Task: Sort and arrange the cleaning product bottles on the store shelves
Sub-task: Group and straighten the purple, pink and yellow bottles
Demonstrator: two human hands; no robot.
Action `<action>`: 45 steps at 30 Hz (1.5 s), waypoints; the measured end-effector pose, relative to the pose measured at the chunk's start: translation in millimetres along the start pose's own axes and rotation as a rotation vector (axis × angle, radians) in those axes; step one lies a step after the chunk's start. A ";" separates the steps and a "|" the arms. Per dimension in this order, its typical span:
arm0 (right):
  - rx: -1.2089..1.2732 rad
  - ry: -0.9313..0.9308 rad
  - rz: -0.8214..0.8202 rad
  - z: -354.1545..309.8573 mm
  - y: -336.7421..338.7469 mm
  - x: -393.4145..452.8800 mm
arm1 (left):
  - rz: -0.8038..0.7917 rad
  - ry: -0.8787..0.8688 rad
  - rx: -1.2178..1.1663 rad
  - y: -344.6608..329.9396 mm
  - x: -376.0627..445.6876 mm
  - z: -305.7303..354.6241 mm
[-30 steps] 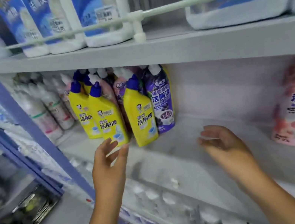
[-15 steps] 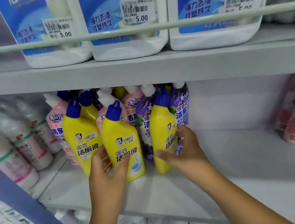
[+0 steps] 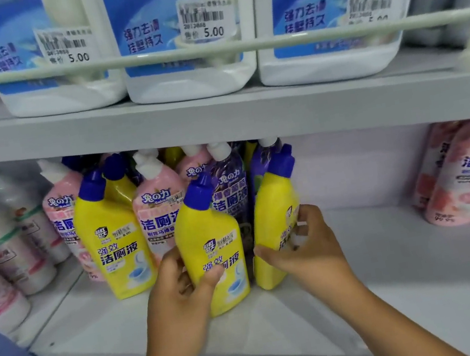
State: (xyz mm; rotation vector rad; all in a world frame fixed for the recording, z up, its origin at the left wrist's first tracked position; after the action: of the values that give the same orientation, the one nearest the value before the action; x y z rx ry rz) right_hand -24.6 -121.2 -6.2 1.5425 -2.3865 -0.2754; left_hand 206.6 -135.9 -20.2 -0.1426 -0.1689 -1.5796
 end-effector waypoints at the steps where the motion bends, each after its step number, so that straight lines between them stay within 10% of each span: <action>1: -0.002 0.010 0.044 -0.3 16.0 2.0 | -0.022 0.002 -0.014 -12.9 -2.7 2.2; 12: -0.178 0.012 0.503 72.2 175.2 72.4 | -0.047 -0.009 0.047 -201.2 39.7 -1.9; 23: -0.288 0.058 0.392 101.1 182.4 112.8 | -0.034 0.018 0.234 -237.2 82.5 -14.6; 26: -0.222 0.040 0.372 104.2 176.6 83.5 | -0.067 0.097 0.127 -210.9 47.0 -3.1; 37: 0.090 0.192 -0.176 -4.0 -4.6 4.7 | 0.635 -0.009 -0.014 56.5 -26.0 29.1; 45: 0.024 0.376 -0.160 -125.9 -143.9 -19.7 | 0.518 -0.140 0.066 158.6 51.6 56.5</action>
State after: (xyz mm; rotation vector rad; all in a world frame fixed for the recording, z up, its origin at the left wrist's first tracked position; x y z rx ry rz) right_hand 149.0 -162.9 64.9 1.6317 -1.9890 0.0128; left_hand 363.5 -177.4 48.2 -0.2258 -0.2693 -1.0471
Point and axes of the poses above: each hand's wrist, its own x-axis towards the middle knuckle, its own y-axis out of the back of the hand, z = x × y, the point moved 6 cm from there along x, towards the middle knuckle, and after that the axes turned 6 degrees about -x, right-handed, at the moved point
